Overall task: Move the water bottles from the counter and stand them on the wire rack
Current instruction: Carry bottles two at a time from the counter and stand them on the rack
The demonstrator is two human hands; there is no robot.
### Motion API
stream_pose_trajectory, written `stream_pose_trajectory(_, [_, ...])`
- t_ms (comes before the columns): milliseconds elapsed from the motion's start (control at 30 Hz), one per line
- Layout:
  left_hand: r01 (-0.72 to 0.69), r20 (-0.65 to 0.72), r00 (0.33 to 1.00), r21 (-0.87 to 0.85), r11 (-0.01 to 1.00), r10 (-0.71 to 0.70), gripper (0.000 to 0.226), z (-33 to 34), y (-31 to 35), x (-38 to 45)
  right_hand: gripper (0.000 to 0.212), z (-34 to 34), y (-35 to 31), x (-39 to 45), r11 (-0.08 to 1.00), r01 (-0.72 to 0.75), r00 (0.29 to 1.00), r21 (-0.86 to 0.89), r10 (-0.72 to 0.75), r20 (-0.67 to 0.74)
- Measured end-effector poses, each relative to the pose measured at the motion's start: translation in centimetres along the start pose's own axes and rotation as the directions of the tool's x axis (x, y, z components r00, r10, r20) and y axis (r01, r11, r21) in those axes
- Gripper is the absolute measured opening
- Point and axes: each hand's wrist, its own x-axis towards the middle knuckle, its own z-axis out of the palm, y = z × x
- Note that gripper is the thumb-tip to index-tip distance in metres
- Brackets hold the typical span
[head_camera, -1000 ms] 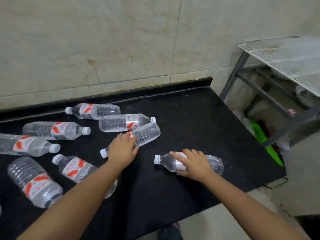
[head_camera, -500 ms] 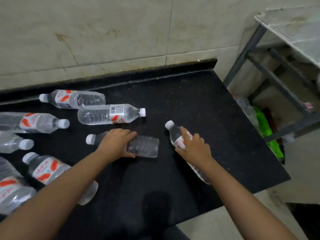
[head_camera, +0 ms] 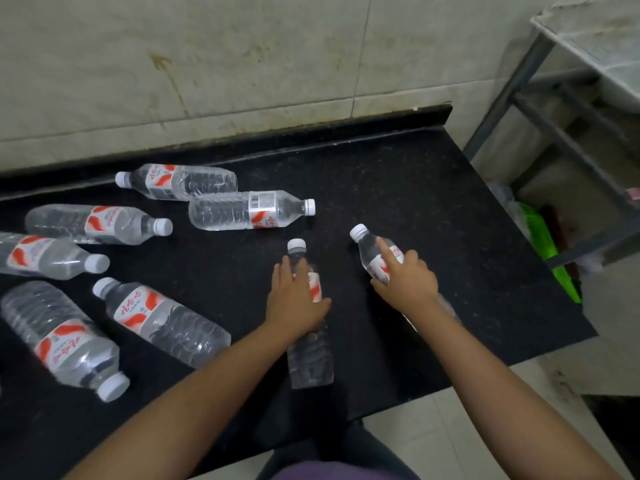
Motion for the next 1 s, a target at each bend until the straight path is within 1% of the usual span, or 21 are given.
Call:
stream_pose_trajectory(33, [0.056, -0.031, 0.998, -0.013, 0.998, -0.056, 0.090, 0.4, 0.6, 0.2, 0.078, -0.1, -0.1, 0.1, 1.000, -0.020, 0.999, 0.022, 0.019, 0.032])
stream_pose_trajectory(100, [0.103, -0.074, 0.992, 0.046, 0.994, -0.099, 0.099, 1.2, 1.3, 0.4, 0.081, -0.6, -0.1, 0.4, 0.994, -0.079, 0.989, 0.081, 0.068, 0.133])
stream_pose_trajectory(167, [0.092, -0.085, 0.993, 0.099, 0.991, -0.083, 0.104, 1.5, 1.1, 0.5, 0.084, -0.9, 0.0, 0.0, 0.973, -0.162, 0.967, 0.164, 0.123, 0.222])
stream_pose_trajectory(233, [0.024, -0.058, 0.998, 0.112, 0.993, -0.018, 0.103, 1.2, 0.5, 0.9, 0.084, -0.6, -0.2, -1.2, 0.956, -0.198, 0.961, 0.217, 0.146, 0.234])
stream_pose_trajectory(333, [-0.095, 0.041, 0.995, 0.175, 0.980, 0.089, 0.099, 0.1, -0.6, 1.4, 0.081, 0.3, -0.8, -3.1, 0.956, -0.154, 0.984, 0.249, 0.125, 0.128])
stream_pose_trajectory(367, [-0.101, 0.074, 0.993, 0.200, 0.975, 0.087, 0.098, -0.2, -0.8, 1.5, 0.080, 0.5, -1.0, -3.3, 0.961, -0.139, 0.988, 0.241, 0.120, 0.092])
stream_pose_trajectory(433, [-0.025, 0.098, 0.995, 0.204, 0.979, 0.006, 0.094, -0.4, -0.8, 1.1, 0.082, 0.7, -1.4, -3.4, 0.968, -0.141, 0.989, 0.207, 0.131, 0.063])
stream_pose_trajectory(500, [0.044, 0.042, 0.998, 0.203, 0.978, -0.054, 0.086, 0.0, -0.5, 0.6, 0.082, 0.8, -1.6, -3.3, 0.975, -0.153, 0.988, 0.162, 0.149, 0.040])
stream_pose_trajectory(600, [0.063, -0.050, 0.997, 0.267, 0.962, -0.052, 0.075, 0.6, 0.2, 0.8, 0.080, 0.9, -1.6, -3.2, 0.980, -0.139, 0.990, 0.145, 0.138, 0.015])
stream_pose_trajectory(633, [0.064, -0.045, 0.998, 0.272, 0.960, -0.054, 0.073, 0.5, 0.4, 1.0, 0.080, 0.7, -1.3, -3.2, 0.977, -0.131, 0.991, 0.167, 0.130, 0.019])
stream_pose_trajectory(733, [0.051, 0.008, 0.998, 0.279, 0.959, -0.055, 0.069, 0.0, 0.6, 1.5, 0.078, -0.1, 0.0, -3.0, 0.943, -0.129, 0.991, 0.306, 0.113, 0.069])
stream_pose_trajectory(800, [0.014, 0.004, 1.000, 0.310, 0.951, -0.016, 0.068, 0.0, 1.1, 1.3, 0.079, -0.6, 1.4, -3.1, 0.911, -0.119, 0.993, 0.395, 0.100, 0.068])
stream_pose_trajectory(900, [-0.074, -0.061, 0.993, 0.311, 0.947, 0.097, 0.065, 0.6, 4.0, 0.8, 0.080, -1.9, 3.8, -3.3, 0.879, -0.066, 0.995, 0.471, 0.092, -0.031])
stream_pose_trajectory(1000, [-0.171, -0.164, 0.964, 0.229, 0.958, 0.211, 0.063, 1.1, 9.3, 0.8, 0.082, -4.4, 7.4, -3.2, 0.846, 0.009, 0.976, 0.533, 0.109, -0.190])
